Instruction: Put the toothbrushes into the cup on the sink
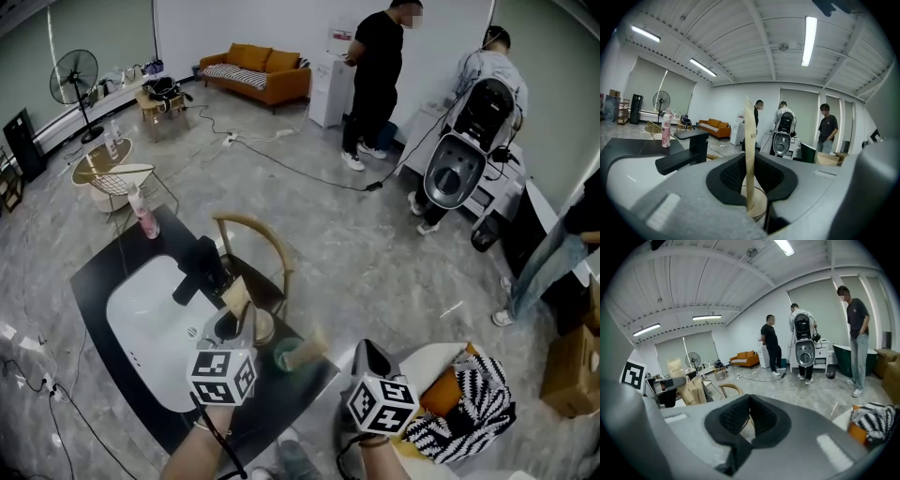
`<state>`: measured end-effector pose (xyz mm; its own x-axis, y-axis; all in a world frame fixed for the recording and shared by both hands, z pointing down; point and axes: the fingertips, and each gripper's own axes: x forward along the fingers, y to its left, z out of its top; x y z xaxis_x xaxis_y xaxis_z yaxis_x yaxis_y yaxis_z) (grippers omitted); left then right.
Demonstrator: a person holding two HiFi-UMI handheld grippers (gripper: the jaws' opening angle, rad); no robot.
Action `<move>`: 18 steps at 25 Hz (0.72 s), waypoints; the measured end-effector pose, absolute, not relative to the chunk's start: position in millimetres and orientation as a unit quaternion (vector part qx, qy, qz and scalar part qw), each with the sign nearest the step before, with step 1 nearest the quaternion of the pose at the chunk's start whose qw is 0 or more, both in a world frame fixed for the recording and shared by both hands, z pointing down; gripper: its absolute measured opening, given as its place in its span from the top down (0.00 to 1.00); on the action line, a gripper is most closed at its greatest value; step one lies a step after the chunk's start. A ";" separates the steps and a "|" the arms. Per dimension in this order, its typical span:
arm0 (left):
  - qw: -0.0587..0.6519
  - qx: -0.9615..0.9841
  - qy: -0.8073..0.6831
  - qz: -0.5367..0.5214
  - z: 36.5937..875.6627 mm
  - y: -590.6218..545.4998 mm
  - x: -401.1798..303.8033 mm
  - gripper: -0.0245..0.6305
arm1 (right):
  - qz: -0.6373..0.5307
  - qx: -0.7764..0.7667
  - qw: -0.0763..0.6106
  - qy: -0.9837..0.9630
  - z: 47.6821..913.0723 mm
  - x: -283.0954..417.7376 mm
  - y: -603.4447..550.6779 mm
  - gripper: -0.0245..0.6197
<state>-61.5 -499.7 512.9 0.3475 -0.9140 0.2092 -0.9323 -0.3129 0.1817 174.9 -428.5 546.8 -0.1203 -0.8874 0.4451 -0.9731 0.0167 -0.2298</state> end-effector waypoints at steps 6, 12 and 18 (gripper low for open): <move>0.163 0.801 -0.571 0.070 535.9 -499.3 -61.2 0.83 | 0.249 0.653 0.090 -0.710 550.6 170.7 -426.9 0.96; 0.190 0.795 -0.570 0.086 554.1 -490.8 -64.4 0.60 | 0.252 0.648 0.091 -0.713 552.4 166.2 -422.2 0.96; 0.207 0.787 -0.576 0.077 559.3 -483.2 -71.4 0.60 | 0.251 0.642 0.089 -0.719 549.4 158.0 -419.6 0.96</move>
